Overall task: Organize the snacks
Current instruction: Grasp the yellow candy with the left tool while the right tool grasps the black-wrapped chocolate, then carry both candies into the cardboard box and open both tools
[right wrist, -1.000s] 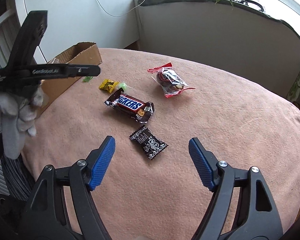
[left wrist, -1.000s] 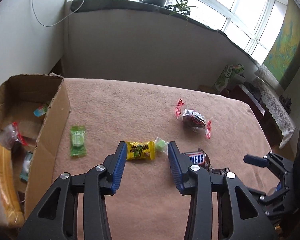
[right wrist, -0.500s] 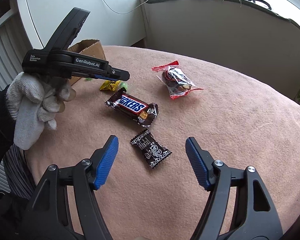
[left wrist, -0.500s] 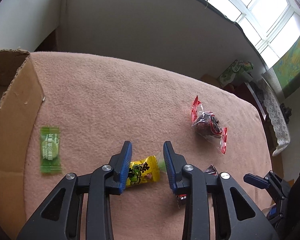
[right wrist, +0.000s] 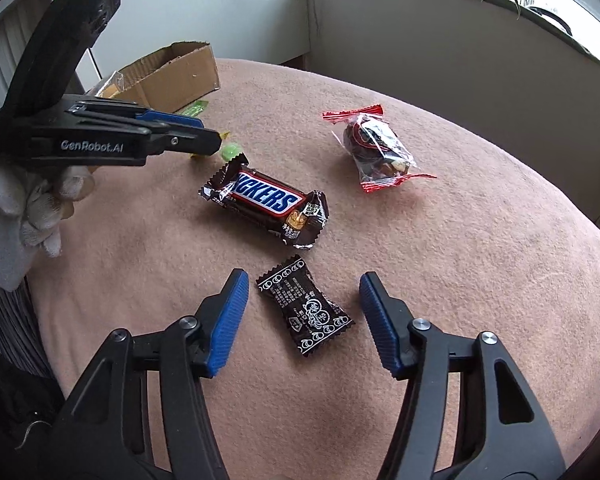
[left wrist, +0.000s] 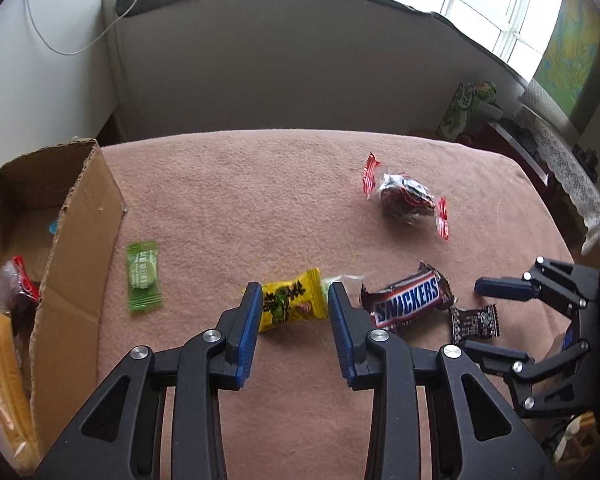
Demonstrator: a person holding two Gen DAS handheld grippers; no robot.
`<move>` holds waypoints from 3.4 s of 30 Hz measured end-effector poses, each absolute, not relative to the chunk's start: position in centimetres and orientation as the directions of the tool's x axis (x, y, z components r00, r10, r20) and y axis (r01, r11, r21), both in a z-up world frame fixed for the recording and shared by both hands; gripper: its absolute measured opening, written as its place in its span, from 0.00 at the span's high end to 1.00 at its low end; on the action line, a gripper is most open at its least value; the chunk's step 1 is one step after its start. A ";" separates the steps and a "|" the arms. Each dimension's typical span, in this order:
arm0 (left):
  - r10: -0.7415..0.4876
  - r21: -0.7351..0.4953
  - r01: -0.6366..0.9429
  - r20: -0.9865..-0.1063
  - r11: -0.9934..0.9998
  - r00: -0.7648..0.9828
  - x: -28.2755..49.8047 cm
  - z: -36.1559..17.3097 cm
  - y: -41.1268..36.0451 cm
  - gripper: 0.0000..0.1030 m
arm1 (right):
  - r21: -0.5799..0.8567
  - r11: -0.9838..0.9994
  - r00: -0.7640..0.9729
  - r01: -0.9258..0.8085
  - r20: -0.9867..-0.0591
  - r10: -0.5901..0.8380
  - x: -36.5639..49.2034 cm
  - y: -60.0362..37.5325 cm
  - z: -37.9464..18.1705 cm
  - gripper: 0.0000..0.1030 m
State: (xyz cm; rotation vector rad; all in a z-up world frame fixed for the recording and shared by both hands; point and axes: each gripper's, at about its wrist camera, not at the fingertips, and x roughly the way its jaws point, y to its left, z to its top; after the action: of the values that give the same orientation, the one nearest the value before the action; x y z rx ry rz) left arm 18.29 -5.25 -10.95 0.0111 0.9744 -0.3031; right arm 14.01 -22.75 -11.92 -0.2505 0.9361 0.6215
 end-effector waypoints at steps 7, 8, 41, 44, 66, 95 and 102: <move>-0.189 -0.046 0.276 -0.834 0.960 0.518 18.9 -12.5 -5.9 0.64 | 0.016 0.784 0.441 -0.620 -0.819 0.366 13.8 -21.7 -12.1 0.43; -0.183 -0.038 0.275 -0.831 0.961 0.525 19.1 -12.5 -5.9 0.64 | 0.011 0.784 0.444 -0.621 -0.819 0.363 13.6 -21.8 -12.1 0.45; -0.179 -0.073 0.206 -0.810 0.976 0.559 19.3 -12.2 -6.0 0.91 | 0.041 0.817 0.470 -0.575 -0.801 0.371 12.5 -23.7 -11.5 0.73; -0.184 -0.091 0.189 -0.808 0.978 0.560 19.5 -12.7 -5.8 0.92 | 0.039 0.813 0.469 -0.581 -0.801 0.373 12.4 -23.6 -11.5 0.73; -0.250 -0.132 0.225 -0.709 0.965 0.659 15.0 -6.5 -3.6 0.92 | 0.036 0.819 0.525 -0.573 -0.751 0.400 11.5 -23.1 -8.0 0.74; -0.019 -0.118 -0.076 -0.652 0.990 0.758 8.7 -3.4 14.0 0.93 | 0.014 0.687 0.503 -0.726 -0.670 0.545 16.9 -2.9 0.0 0.74; 0.006 -0.087 -0.084 -0.664 0.993 0.748 8.9 -4.3 15.3 0.93 | 0.044 0.678 0.465 -0.734 -0.694 0.549 18.6 1.2 -1.4 0.74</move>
State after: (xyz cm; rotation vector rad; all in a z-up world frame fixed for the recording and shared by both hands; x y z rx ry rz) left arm 8.91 15.25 -4.35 -0.1138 0.7243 0.0493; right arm 18.65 1.25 -1.38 -0.2780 0.7412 0.8001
